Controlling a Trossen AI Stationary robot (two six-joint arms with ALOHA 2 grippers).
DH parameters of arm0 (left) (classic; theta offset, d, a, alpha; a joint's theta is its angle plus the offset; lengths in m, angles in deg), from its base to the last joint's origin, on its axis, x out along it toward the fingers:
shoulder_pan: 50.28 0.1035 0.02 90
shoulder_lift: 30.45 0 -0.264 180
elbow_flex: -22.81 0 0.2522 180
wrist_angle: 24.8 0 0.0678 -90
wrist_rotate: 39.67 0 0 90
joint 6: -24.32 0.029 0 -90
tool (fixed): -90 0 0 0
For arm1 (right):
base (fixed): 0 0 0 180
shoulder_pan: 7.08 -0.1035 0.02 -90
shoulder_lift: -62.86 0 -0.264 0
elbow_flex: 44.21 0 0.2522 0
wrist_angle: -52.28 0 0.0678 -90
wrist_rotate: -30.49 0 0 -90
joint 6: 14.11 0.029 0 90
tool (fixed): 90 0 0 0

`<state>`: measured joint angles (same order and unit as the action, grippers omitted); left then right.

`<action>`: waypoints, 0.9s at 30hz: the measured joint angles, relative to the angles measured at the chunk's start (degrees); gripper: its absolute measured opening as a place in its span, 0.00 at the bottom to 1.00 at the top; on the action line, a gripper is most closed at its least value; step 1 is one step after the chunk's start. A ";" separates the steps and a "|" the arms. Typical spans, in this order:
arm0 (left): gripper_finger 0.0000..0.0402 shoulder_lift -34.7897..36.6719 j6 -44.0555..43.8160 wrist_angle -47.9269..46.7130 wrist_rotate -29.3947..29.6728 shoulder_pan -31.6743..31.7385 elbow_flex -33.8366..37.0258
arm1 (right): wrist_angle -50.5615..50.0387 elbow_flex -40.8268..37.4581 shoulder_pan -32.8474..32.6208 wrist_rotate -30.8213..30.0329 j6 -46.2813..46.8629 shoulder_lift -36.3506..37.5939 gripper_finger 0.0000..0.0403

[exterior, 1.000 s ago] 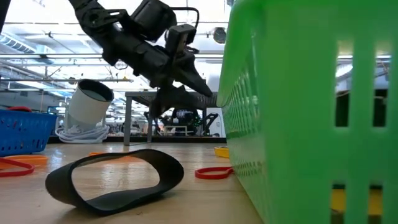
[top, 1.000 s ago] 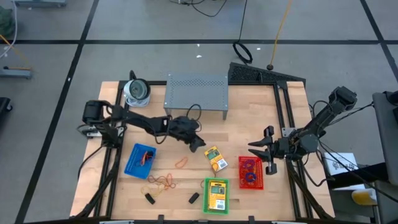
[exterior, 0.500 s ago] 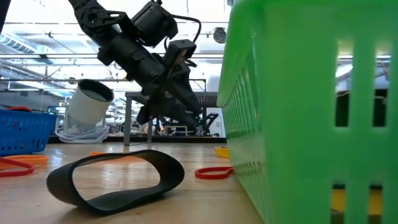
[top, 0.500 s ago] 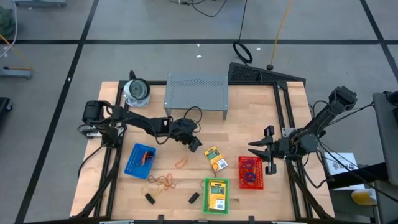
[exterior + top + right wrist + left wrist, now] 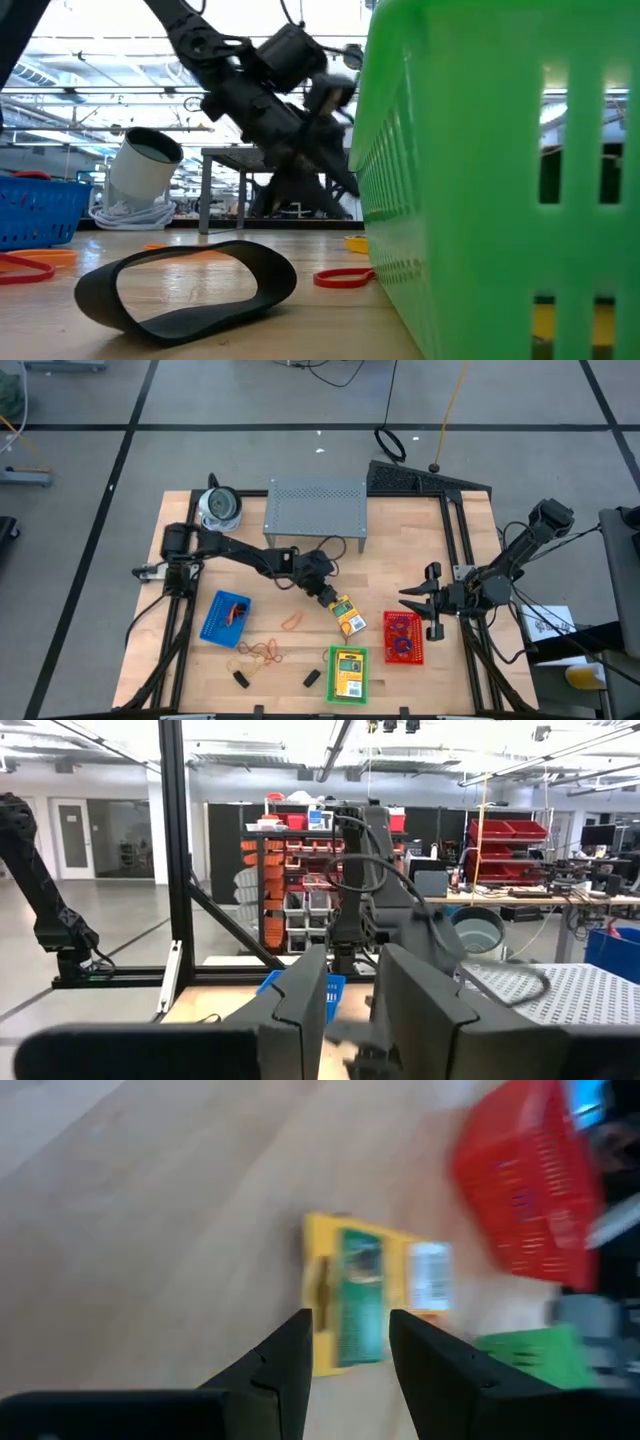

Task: Pick & Place Office Desk Supplies
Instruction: Put the yellow crayon box into the green bin

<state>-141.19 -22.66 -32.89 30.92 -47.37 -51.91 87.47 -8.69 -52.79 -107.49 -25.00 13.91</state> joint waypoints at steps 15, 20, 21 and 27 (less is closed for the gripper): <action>0.36 -7.19 1.56 -7.48 -1.85 -0.86 -8.93 | 0.07 0.00 -0.02 0.05 -1.37 0.02 0.22; 0.36 -7.19 1.75 -7.28 -3.44 -1.49 -9.53 | 0.07 0.00 -0.02 0.04 -1.57 0.02 0.22; 0.36 -7.19 2.12 -7.29 -3.31 -1.60 -9.53 | 0.07 0.00 -0.02 0.07 -1.67 0.02 0.22; 0.25 -7.19 3.95 -7.28 -2.37 -2.37 -9.53 | 0.11 0.00 -0.02 0.05 -1.82 0.02 0.22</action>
<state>-148.38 -18.72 -40.17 28.55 -49.74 -61.45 87.57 -8.69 -52.81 -107.44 -26.82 13.93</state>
